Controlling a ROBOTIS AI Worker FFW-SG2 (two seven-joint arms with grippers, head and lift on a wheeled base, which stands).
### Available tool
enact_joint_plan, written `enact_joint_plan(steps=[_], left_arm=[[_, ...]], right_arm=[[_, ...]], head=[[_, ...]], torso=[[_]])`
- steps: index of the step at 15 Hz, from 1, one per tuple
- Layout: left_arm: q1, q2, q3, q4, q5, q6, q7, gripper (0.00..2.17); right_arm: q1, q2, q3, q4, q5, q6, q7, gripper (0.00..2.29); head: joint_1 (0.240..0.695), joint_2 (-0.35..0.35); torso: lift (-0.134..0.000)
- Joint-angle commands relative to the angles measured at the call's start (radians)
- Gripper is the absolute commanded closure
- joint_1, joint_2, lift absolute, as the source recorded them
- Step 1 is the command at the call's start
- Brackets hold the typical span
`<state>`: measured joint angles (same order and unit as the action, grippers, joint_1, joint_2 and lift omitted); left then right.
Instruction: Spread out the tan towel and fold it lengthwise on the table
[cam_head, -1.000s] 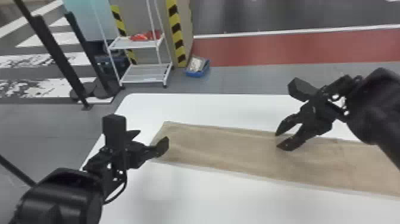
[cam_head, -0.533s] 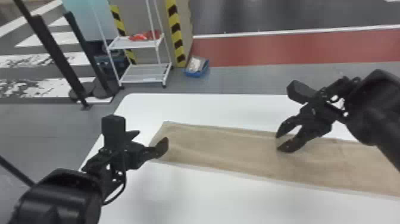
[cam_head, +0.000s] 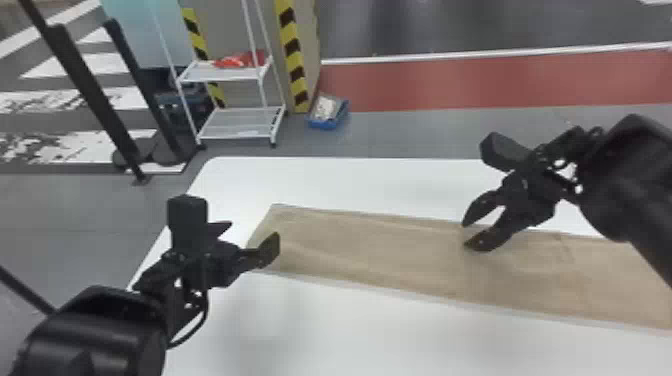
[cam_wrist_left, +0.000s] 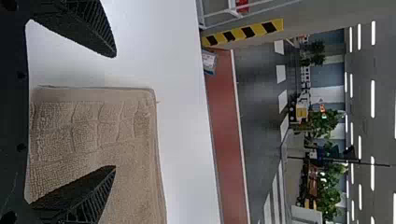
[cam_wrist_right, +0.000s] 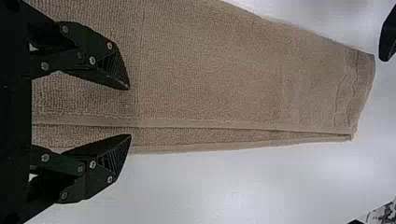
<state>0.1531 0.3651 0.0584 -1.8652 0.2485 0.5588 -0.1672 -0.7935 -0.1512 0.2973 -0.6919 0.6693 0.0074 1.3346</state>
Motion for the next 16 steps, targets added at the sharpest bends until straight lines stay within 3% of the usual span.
enact_joint_plan(steps=[1,4,6,12,13,14,16], left_arm=[[0.002,0.0,0.003,-0.003,0.0,0.002,0.0,0.02],[0.005,0.0,0.004,-0.008,0.0,0.002,0.0,0.02],[0.006,0.002,0.006,-0.011,0.0,0.002,0.0,0.02],[0.006,0.002,0.003,-0.011,0.002,0.002,0.0,0.02],[0.006,0.002,0.003,-0.012,0.002,0.002,0.0,0.02],[0.006,0.002,0.001,-0.015,0.0,0.002,0.0,0.02],[0.006,0.0,0.001,-0.015,0.0,0.002,0.0,0.02]], right_arm=[[-0.003,0.001,0.0,0.008,0.004,-0.002,0.005,0.62],[-0.012,0.002,0.003,0.02,0.018,0.007,0.011,0.63],[-0.016,0.004,0.005,0.025,0.019,0.017,0.014,0.76],[-0.018,0.002,0.006,0.029,0.021,0.026,0.02,0.77],[-0.018,0.001,0.006,0.029,0.021,0.026,0.021,1.08],[-0.018,0.001,0.006,0.028,0.021,0.026,0.018,1.2],[-0.018,0.002,0.005,0.028,0.019,0.026,0.017,1.21]], head=[[0.695,0.169],[0.695,0.168],[0.695,0.167],[0.695,0.163],[0.695,0.162],[0.695,0.162],[0.695,0.16]], torso=[[-0.124],[-0.124],[-0.124],[-0.124],[-0.124],[-0.124],[-0.124]])
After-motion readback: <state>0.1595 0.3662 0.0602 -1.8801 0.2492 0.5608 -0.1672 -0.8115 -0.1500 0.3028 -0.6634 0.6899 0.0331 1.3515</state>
